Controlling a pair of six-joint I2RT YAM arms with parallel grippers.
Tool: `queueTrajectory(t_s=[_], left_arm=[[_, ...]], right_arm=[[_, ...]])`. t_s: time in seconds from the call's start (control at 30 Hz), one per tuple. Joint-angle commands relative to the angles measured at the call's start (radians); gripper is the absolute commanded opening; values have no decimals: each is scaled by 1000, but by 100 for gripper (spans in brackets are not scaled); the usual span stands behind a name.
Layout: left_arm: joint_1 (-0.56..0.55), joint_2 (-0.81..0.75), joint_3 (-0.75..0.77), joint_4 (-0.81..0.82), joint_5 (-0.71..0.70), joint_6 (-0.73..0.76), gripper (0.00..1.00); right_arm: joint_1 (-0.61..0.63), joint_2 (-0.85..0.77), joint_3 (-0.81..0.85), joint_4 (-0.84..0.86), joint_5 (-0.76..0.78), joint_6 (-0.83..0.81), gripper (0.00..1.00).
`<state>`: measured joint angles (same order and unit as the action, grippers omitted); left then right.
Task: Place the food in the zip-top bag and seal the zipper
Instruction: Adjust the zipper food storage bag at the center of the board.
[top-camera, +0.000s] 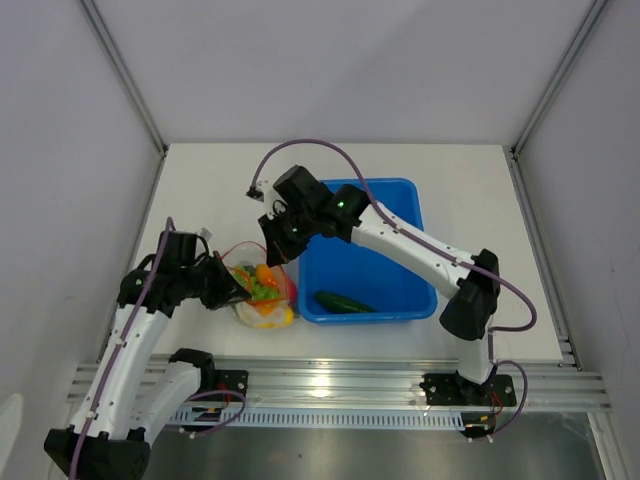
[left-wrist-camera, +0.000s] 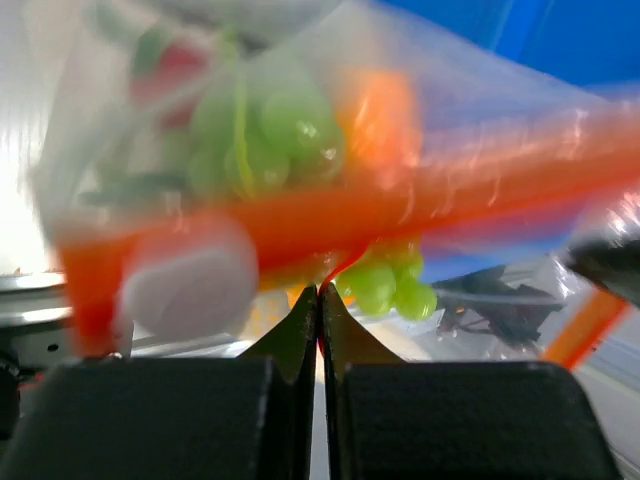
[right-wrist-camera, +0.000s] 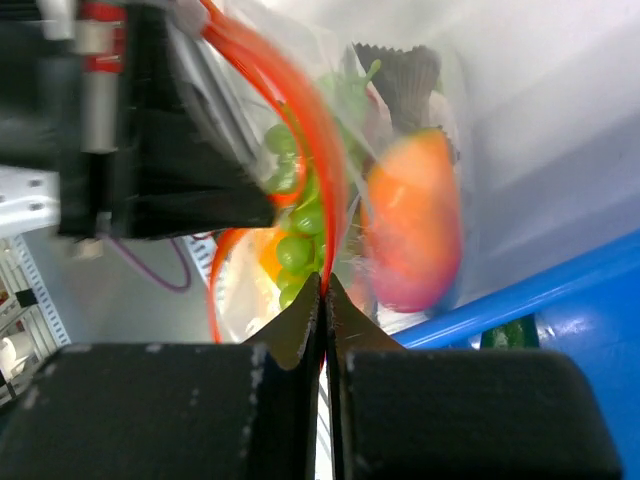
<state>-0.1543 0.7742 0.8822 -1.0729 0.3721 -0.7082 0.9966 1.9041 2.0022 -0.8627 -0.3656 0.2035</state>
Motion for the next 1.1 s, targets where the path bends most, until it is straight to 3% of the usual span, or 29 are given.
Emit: queueTrajectory(t_s=[0.0, 0.17, 0.33, 0.5, 0.57, 0.6, 0.63, 0.9, 1.07], left_arm=[[10, -47, 99, 24, -2, -7, 1], [10, -50, 276, -28, -70, -2, 1], [10, -38, 161, -19, -32, 1, 1], [10, -47, 35, 39, 5, -4, 1], [12, -39, 37, 39, 11, -2, 1], [12, -36, 43, 39, 14, -1, 0], [12, -35, 47, 41, 14, 0, 1], [10, -32, 81, 41, 7, 6, 1], [12, -29, 84, 37, 14, 12, 1]], right_arm=[[-18, 42, -5, 30, -26, 16, 0], [2, 18, 61, 18, -32, 5, 0], [-12, 27, 40, 7, -62, 4, 0], [-24, 32, 33, -15, -102, -16, 9], [-24, 20, 44, -16, -108, -29, 22], [-29, 16, 50, -27, -111, -35, 36], [-32, 10, 61, -35, -119, -42, 43], [-186, -152, 89, -32, -110, -81, 76], [-318, -237, -101, 2, -18, -191, 86]])
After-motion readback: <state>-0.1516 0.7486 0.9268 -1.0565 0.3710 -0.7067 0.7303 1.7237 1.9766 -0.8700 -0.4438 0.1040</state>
